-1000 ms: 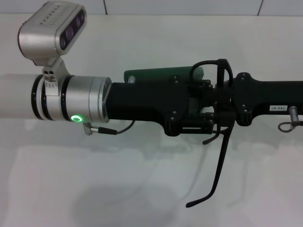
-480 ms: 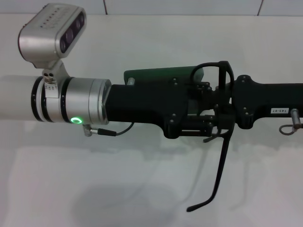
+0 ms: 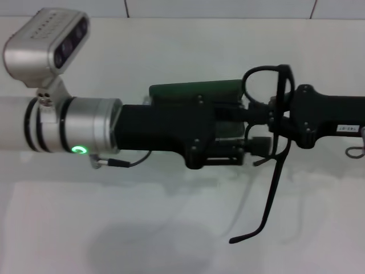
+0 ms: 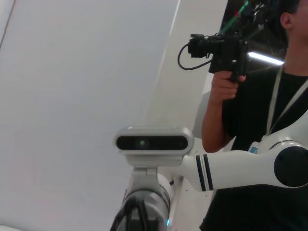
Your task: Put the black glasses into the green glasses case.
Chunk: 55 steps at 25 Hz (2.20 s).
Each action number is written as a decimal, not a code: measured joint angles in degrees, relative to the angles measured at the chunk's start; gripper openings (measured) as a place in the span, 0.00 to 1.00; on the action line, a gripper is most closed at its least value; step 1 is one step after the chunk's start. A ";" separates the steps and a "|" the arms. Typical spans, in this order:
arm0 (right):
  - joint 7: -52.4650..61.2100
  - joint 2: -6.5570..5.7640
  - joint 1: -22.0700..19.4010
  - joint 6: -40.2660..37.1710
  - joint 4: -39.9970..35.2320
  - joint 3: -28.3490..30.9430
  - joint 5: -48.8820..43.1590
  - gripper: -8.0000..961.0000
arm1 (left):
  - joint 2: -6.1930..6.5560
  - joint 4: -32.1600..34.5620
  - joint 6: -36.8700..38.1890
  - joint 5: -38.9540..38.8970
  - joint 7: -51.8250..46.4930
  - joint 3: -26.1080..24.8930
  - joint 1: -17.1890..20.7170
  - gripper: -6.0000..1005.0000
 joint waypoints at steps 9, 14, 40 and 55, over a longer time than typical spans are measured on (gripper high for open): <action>-1.24 -1.44 -0.77 -11.91 -0.79 9.29 0.07 0.06 | 1.57 -0.32 -2.54 0.59 0.92 -3.52 4.00 0.56; -1.54 -0.19 -1.54 -13.39 -1.99 15.82 0.15 0.06 | 0.22 -0.05 -4.73 4.96 1.51 -3.22 4.53 0.56; -8.27 0.95 1.65 1.62 7.90 8.72 5.59 0.06 | -0.85 -6.02 -2.97 -2.53 6.55 5.47 -3.60 0.56; -8.96 0.44 2.13 1.75 5.26 2.76 -1.27 0.06 | -0.64 -5.31 -3.22 -3.99 6.54 4.73 -3.67 0.56</action>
